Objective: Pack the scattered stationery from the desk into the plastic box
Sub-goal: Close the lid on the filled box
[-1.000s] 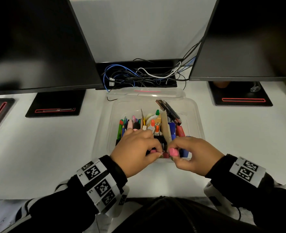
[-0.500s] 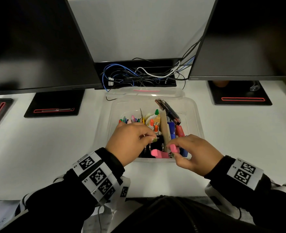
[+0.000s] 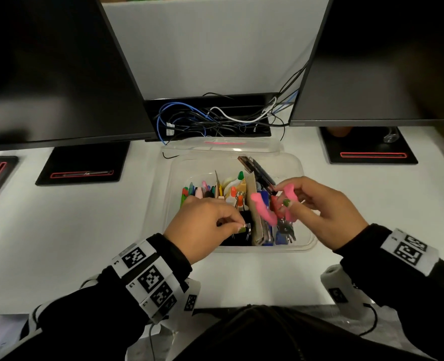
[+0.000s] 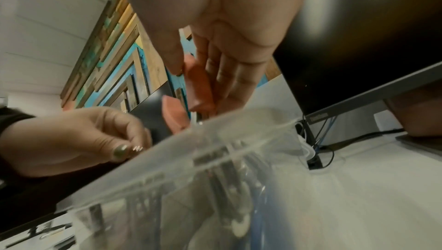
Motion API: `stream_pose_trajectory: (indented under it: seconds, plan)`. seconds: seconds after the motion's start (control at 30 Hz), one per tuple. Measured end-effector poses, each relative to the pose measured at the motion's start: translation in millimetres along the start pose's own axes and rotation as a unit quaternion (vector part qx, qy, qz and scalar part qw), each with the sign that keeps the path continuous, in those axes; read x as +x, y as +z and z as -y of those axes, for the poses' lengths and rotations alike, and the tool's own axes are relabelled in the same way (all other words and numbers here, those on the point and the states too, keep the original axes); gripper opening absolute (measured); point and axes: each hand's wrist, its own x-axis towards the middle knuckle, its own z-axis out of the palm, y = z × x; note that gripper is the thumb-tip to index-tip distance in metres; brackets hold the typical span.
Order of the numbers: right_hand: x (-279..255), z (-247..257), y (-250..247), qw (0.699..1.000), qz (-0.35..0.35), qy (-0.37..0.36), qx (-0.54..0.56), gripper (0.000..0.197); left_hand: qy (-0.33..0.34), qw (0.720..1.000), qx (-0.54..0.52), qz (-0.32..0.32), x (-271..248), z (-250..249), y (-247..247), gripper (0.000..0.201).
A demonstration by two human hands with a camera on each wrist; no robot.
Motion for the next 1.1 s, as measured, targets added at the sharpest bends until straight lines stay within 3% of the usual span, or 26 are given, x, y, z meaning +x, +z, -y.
stream_pose_trajectory:
  seconds: [0.17, 0.27, 0.43, 0.67, 0.8, 0.9, 1.0, 1.1]
  plan:
    - [8, -2, -7, 0.995, -0.078, 0.068, -0.002, 0.016, 0.030, 0.999, 0.040, 0.018, -8, 1, 4, 0.006]
    - [15, -3, -4, 0.988, -0.082, 0.114, -0.067, 0.026, 0.044, 0.998, 0.033, 0.016, -11, 6, 6, 0.016]
    - [29, 3, 4, 0.970, -0.010, 0.161, -0.180, 0.036, 0.055, 0.998, 0.024, 0.006, -14, 11, 9, 0.030]
    - [55, 9, 15, 0.931, 0.068, 0.180, -0.309, 0.032, 0.057, 0.998, 0.007, -0.002, -14, 15, 12, 0.031]
    - [63, 7, 12, 0.917, 0.096, 0.219, -0.318, 0.031, 0.056, 0.998, 0.004, 0.002, -13, 17, 13, 0.035]
    - [66, 5, 8, 0.927, 0.085, 0.255, -0.260, 0.028, 0.055, 0.998, 0.000, -0.001, -13, 18, 14, 0.037]
    - [68, 6, 7, 0.934, 0.082, 0.255, -0.236, 0.024, 0.053, 0.999, -0.003, 0.001, -13, 19, 14, 0.038]
    - [69, 7, 9, 0.922, 0.117, 0.245, -0.277, 0.029, 0.053, 0.999, -0.008, 0.003, -12, 19, 15, 0.036]
